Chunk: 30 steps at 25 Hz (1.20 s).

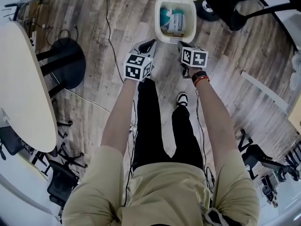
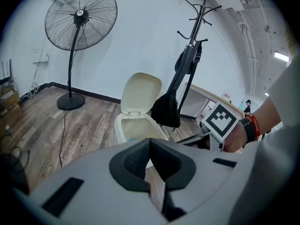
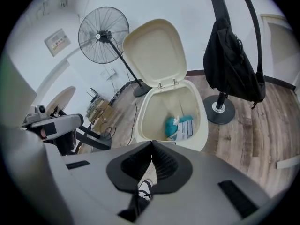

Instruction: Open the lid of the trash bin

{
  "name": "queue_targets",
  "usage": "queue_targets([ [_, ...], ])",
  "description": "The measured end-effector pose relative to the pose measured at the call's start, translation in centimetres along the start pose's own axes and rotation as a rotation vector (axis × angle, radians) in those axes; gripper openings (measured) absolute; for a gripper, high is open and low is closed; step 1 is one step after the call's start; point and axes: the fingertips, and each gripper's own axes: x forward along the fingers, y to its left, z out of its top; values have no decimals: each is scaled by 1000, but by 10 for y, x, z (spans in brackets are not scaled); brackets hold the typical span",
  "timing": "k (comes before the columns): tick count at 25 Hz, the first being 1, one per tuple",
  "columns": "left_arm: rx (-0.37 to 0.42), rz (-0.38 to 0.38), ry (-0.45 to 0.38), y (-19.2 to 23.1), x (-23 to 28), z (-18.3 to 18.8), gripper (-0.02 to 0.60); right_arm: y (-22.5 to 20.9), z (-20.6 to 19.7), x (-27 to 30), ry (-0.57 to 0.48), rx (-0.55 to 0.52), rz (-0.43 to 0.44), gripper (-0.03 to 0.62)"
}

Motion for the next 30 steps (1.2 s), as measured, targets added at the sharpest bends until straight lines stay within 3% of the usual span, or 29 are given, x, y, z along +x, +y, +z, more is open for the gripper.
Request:
queue_targets([
  [17,-53,-2,-119,-140,-145,123,23,72,71,-240,-147,-197,38,15],
  [30,-19,58,-194,-248,-247,170,23,108,67,-412,-237,-245,66,15],
])
